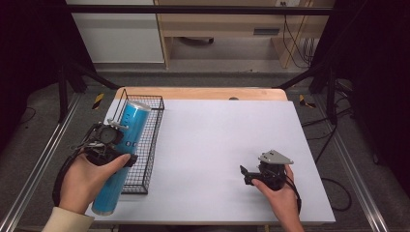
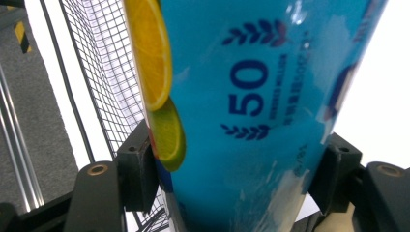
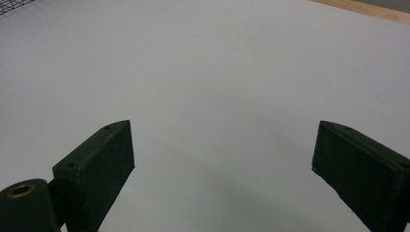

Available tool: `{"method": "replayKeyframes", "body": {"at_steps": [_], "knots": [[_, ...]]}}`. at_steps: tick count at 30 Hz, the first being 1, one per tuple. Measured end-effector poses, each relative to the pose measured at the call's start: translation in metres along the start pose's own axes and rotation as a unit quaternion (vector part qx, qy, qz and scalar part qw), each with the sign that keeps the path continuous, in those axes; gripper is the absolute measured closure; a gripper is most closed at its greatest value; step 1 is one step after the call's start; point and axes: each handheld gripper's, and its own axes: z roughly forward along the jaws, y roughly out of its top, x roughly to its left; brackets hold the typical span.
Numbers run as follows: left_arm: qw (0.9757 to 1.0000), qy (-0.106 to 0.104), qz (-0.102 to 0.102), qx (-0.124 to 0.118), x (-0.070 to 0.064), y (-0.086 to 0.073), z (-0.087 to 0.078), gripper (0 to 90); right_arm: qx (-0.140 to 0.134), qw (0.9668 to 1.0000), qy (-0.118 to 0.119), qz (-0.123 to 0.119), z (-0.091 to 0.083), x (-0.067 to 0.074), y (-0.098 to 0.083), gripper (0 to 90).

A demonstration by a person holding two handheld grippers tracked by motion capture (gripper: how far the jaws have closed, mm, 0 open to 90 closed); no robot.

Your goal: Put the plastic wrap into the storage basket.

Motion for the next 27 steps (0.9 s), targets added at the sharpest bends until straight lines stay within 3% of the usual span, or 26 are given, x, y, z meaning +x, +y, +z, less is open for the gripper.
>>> {"method": "replayKeyframes", "body": {"at_steps": [27], "knots": [[0.9998,-0.003,-0.019,0.001,0.010,0.004,0.012,32.0,0.004,1.0000,0.005,0.001,0.002,0.002,-0.001,8.2]]}}
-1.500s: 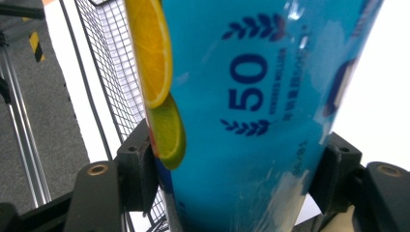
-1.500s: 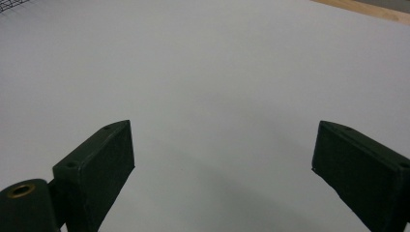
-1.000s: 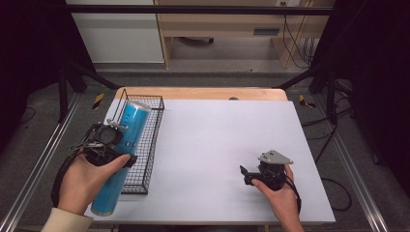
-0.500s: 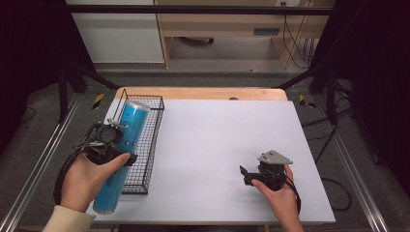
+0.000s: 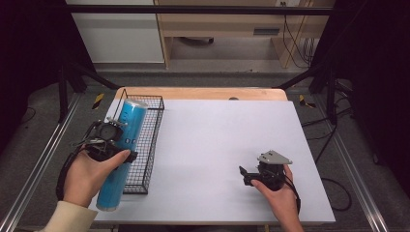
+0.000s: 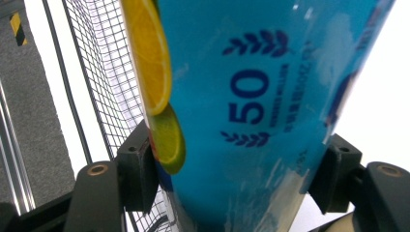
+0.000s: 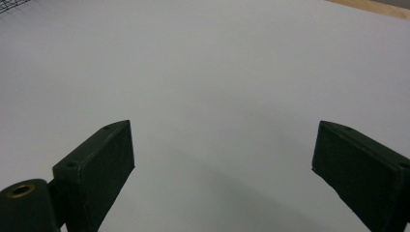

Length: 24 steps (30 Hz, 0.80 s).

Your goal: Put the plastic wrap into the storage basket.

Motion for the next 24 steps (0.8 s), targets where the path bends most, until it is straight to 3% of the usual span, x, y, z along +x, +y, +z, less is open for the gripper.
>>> {"method": "replayKeyframes", "body": {"at_steps": [24], "knots": [[0.9994,-0.011,-0.031,0.005,0.017,0.008,0.020,32.0,0.004,0.9999,0.009,-0.005,0.002,0.002,-0.001,8.1]]}}
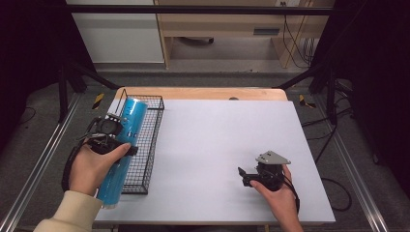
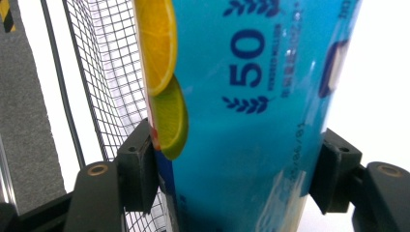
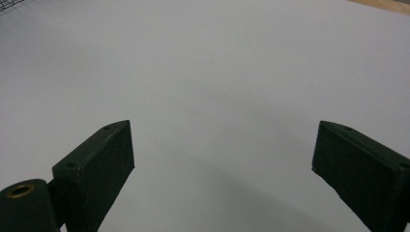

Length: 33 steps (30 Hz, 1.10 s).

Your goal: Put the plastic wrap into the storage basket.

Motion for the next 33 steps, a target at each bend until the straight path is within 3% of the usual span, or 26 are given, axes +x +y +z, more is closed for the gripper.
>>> {"method": "replayKeyframes", "body": {"at_steps": [14,33], "knots": [[0.9997,-0.002,-0.025,0.002,0.012,-0.003,0.011,32.0,0.003,1.0000,0.003,0.004,0.000,0.000,0.000,8.1],[0.9991,0.008,-0.037,0.021,0.020,-0.003,0.023,32.0,0.001,1.0000,0.008,0.003,0.000,-0.001,0.000,8.2]]}}
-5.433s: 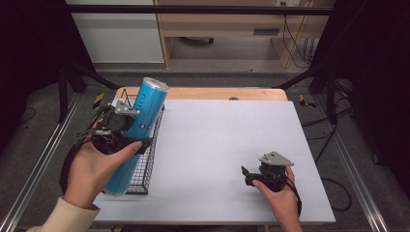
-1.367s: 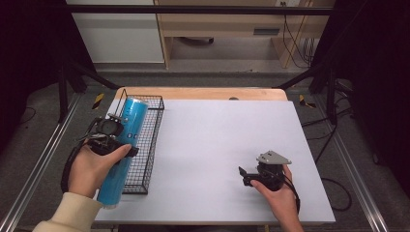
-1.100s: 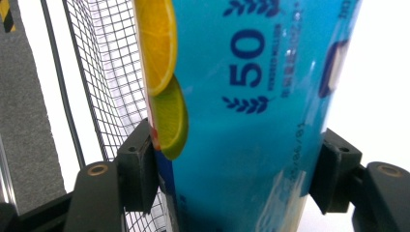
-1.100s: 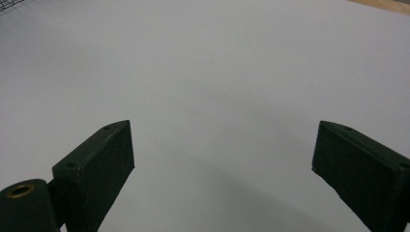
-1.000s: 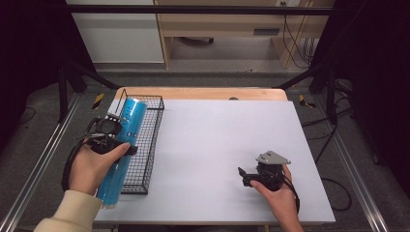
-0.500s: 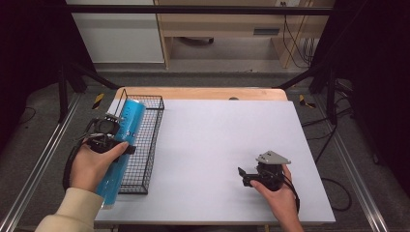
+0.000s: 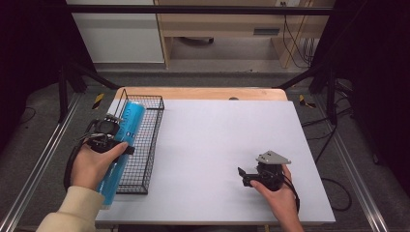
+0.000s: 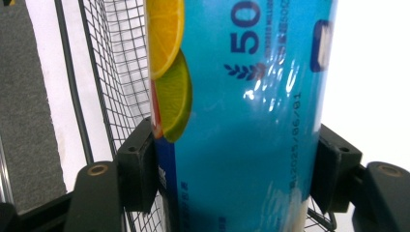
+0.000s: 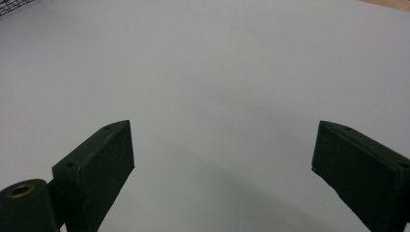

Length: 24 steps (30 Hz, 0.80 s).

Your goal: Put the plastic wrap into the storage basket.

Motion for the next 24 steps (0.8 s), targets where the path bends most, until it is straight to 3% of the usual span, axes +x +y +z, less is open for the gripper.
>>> {"method": "replayKeyframes", "body": {"at_steps": [24], "knots": [[0.9987,0.022,0.008,0.045,-0.001,0.010,0.027,32.0,0.000,1.0000,0.006,0.000,0.000,0.001,0.000,8.3]]}}
